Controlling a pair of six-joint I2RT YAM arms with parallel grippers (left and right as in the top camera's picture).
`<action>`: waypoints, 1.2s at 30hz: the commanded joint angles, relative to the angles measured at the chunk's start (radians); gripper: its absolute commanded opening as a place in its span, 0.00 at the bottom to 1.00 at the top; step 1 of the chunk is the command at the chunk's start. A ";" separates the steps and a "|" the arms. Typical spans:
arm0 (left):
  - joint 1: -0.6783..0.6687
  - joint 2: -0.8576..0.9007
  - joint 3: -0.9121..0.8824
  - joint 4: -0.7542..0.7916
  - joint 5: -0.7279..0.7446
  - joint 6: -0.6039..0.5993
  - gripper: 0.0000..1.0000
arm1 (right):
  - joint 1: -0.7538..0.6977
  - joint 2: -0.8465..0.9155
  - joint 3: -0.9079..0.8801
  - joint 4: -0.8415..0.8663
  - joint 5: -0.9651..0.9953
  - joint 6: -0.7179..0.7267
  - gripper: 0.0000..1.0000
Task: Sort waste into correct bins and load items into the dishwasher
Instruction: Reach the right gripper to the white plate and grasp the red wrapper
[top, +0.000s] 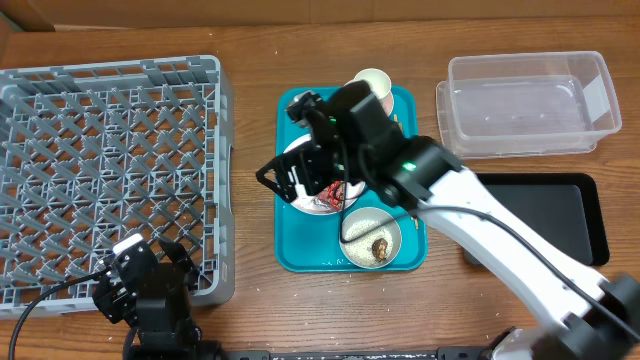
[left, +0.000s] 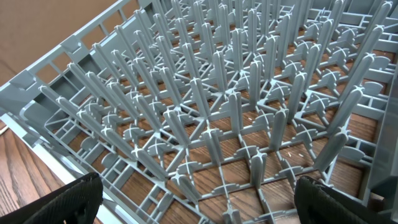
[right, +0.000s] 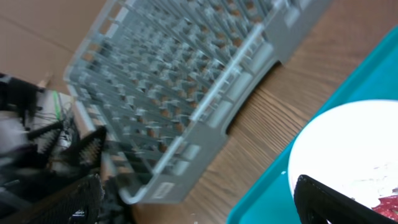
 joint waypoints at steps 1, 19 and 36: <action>-0.006 -0.002 0.015 0.000 -0.012 -0.014 1.00 | -0.003 0.079 0.024 0.013 0.020 0.054 1.00; -0.006 -0.002 0.015 0.000 -0.012 -0.014 1.00 | -0.005 0.233 0.021 -0.113 0.563 0.446 0.62; -0.006 -0.002 0.015 0.000 -0.012 -0.014 1.00 | -0.005 0.353 0.021 -0.068 0.508 0.472 0.42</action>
